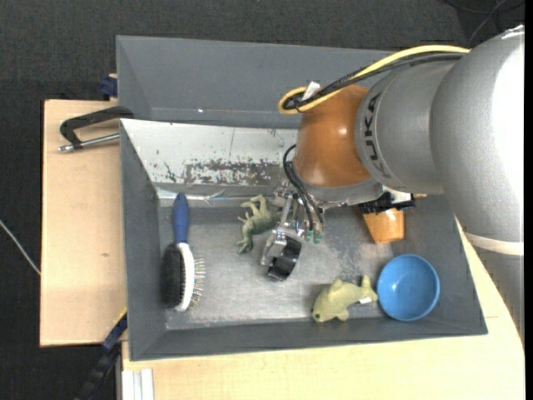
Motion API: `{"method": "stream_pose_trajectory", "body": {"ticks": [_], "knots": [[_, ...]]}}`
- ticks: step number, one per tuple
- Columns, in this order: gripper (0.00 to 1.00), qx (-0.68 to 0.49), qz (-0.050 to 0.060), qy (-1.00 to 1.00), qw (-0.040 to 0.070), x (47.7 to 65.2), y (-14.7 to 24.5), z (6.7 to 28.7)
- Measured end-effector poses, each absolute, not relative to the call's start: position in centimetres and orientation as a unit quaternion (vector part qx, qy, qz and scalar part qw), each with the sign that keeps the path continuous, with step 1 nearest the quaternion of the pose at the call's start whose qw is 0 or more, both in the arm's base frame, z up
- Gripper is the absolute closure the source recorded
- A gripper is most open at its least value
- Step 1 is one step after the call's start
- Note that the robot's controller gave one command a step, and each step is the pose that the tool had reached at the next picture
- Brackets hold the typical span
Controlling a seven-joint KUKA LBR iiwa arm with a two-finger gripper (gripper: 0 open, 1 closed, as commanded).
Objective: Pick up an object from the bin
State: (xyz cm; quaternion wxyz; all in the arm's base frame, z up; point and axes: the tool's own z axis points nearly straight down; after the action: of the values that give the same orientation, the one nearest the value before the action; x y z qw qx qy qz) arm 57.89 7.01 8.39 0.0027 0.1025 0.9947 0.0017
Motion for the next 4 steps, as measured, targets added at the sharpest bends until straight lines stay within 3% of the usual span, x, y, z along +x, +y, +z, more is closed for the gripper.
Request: {"method": "stream_pose_trajectory", "body": {"ticks": [1,2,3,4], "knots": [[1.0,0.102,0.001,0.995,0.001,57.8,7.0,8.2],[1.0,0.147,0.002,0.989,0.006,57.3,7.2,22.1],[1.0,0.164,0.0,0.986,-0.003,57.9,8.5,15.4],[1.0,0.165,0.001,0.986,0.002,59.0,9.8,15.9]]}}
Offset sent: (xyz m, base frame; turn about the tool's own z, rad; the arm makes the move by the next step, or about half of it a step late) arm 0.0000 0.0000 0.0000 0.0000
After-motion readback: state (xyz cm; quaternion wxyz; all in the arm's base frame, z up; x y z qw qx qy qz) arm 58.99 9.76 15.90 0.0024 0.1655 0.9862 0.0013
